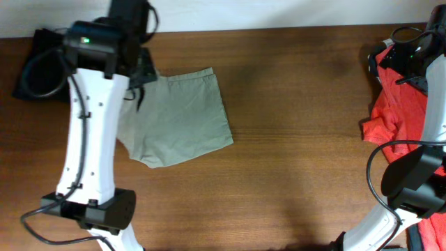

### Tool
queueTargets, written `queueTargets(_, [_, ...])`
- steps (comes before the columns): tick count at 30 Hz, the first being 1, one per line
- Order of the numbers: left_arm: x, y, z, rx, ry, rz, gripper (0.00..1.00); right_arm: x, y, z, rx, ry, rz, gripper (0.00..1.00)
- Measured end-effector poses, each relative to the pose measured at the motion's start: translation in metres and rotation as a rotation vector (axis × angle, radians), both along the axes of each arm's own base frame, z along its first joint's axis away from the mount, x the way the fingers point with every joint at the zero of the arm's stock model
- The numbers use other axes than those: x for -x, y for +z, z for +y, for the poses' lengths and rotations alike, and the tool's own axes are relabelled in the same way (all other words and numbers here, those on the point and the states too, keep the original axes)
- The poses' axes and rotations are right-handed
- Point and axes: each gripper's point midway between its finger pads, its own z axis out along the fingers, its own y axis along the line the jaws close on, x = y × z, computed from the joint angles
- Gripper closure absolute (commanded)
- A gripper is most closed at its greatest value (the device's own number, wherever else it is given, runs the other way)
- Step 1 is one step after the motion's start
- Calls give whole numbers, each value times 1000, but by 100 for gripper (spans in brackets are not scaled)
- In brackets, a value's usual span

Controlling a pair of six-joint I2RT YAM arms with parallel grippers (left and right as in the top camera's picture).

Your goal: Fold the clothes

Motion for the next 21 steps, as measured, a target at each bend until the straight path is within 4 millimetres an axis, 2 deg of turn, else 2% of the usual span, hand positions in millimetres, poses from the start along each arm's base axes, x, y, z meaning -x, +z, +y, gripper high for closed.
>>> queueTargets(3, [-13, -18, -20, -2, -39, 27, 99, 0, 0, 0, 0, 0, 0, 1])
queueTargets(6, [-52, -64, -32, -9, -32, 60, 99, 0, 0, 0, 0, 0, 1, 1])
queueTargets(8, [-69, -85, -37, -8, -28, 64, 99, 0, 0, 0, 0, 1, 0, 1])
queueTargets(10, [-87, -96, -43, 7, -19, 31, 99, 0, 0, 0, 0, 1, 0, 1])
queueTargets(12, [-100, -95, -47, 35, 8, -23, 99, 0, 0, 0, 0, 0, 0, 1])
queueTargets(18, [-103, -96, -63, 118, 9, -35, 99, 0, 0, 0, 0, 0, 0, 1])
queueTargets(21, [-103, -126, -89, 154, -34, 34, 99, 0, 0, 0, 0, 0, 0, 1])
